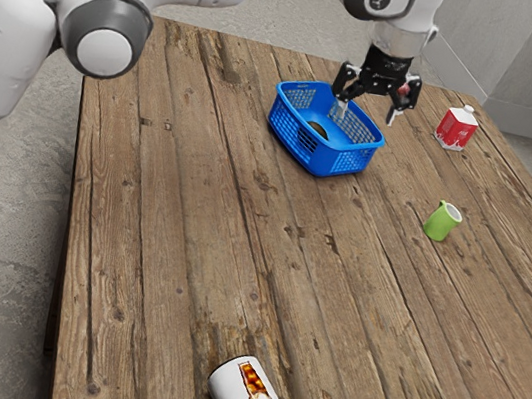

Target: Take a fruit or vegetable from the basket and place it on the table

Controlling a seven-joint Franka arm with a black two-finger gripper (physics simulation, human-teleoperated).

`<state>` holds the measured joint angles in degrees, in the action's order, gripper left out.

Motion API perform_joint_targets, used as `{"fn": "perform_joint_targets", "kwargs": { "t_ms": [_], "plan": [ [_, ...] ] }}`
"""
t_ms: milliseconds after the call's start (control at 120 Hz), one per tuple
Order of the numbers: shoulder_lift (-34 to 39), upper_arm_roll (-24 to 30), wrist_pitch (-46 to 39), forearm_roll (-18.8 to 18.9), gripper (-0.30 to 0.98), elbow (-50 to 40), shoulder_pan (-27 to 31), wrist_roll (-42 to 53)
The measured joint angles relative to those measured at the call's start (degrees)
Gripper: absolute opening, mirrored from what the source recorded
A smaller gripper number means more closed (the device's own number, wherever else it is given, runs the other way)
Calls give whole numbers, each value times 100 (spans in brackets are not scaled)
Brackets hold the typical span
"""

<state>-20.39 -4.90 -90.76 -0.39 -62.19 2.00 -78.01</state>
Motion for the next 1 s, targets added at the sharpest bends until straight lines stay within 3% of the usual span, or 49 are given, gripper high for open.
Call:
{"fn": "perform_joint_targets", "kwargs": {
  "t_ms": [317,458,683,1000],
  "plan": [
    [-818,10,-126,-2,69,1475,447,-682],
    [-893,-18,-70,14,69,1472,898,-876],
    [-1087,-12,-249,-7,69,1403,980,-1103],
    [-1461,-16,-380,-18,69,1450,1570,-1307]
  ]
}}
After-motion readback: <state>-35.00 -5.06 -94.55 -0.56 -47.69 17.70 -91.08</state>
